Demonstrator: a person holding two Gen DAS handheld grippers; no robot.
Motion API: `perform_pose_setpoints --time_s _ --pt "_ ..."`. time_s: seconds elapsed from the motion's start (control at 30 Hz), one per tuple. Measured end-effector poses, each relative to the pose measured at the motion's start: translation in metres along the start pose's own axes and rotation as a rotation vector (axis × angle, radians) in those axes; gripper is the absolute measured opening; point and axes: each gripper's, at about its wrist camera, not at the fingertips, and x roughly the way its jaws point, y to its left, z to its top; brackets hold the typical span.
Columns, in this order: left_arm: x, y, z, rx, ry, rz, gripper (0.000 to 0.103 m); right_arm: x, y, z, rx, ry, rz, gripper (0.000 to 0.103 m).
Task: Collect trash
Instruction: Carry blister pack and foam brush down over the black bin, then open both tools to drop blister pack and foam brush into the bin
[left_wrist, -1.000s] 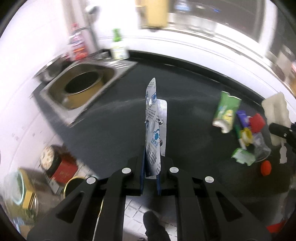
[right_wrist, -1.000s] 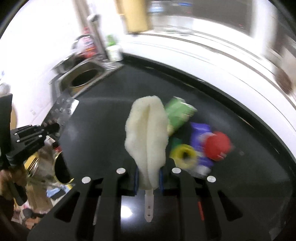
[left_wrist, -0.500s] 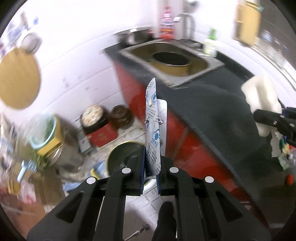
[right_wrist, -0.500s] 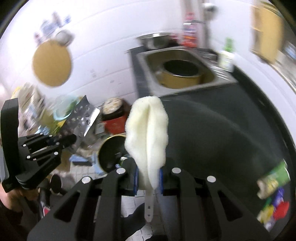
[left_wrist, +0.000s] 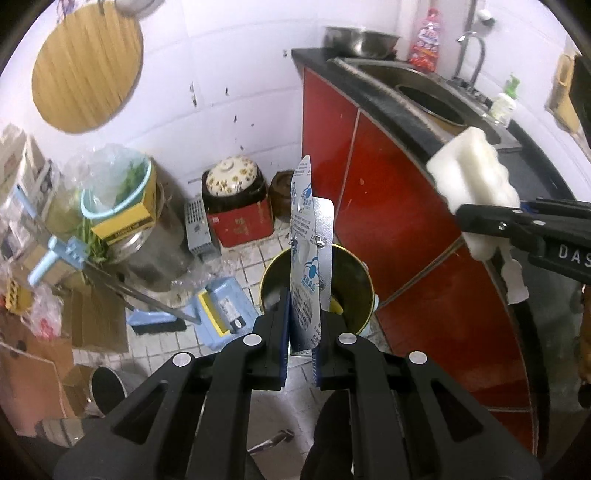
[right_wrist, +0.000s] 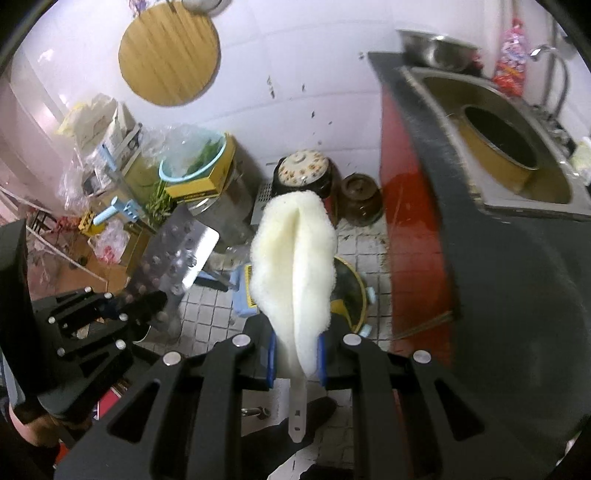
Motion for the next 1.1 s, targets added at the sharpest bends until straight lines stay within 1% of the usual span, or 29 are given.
perform_pose_setpoints --time_s 0.03,0.23,0.33,0.5,0.63,0.73,0.77,0.8,0.83,0.87,0.9,0.93,1.1 --pt "0.008 0.001 -0.001 -0.006 0.002 -0.003 0.009 0.006 0.000 -0.001 0.002 0.009 0.006 0.016" --pt "0.085 0.008 -0.004 -0.020 0.036 -0.022 0.009 0.086 -0.007 0.007 0.041 0.079 0.012 0.016" --pt "0.127 0.014 -0.010 -0.034 0.067 -0.030 0.009 0.127 -0.014 0.003 0.051 0.117 0.002 0.017" --pt "0.184 0.021 -0.026 -0.041 0.125 -0.039 0.009 0.186 -0.028 -0.010 0.079 0.186 -0.012 0.017" --pt "0.209 0.021 -0.036 -0.037 0.144 -0.040 0.009 0.216 -0.036 -0.015 0.093 0.208 -0.011 0.017" --pt "0.221 0.020 -0.041 -0.037 0.150 -0.048 0.009 0.230 -0.041 -0.016 0.099 0.212 -0.007 0.020" --pt "0.225 0.020 -0.042 -0.039 0.153 -0.051 0.010 0.234 -0.042 -0.016 0.097 0.212 -0.003 0.028" --pt "0.229 0.019 -0.043 -0.040 0.159 -0.065 0.015 0.238 -0.043 -0.016 0.095 0.219 -0.003 0.049" --pt "0.231 0.017 -0.044 -0.036 0.163 -0.067 0.041 0.241 -0.045 -0.017 0.099 0.218 0.004 0.060" --pt "0.232 0.016 -0.044 -0.032 0.157 -0.052 0.070 0.240 -0.046 -0.017 0.102 0.209 0.005 0.072" --pt "0.229 0.016 -0.045 -0.032 0.129 -0.041 0.073 0.239 -0.047 -0.017 0.103 0.205 0.000 0.072" --pt "0.228 0.015 -0.045 -0.030 0.116 -0.044 0.073 0.240 -0.049 -0.018 0.105 0.209 0.002 0.072" --pt "0.225 0.013 -0.043 -0.017 0.109 -0.047 0.073 0.236 -0.052 -0.019 0.105 0.201 -0.002 0.072"
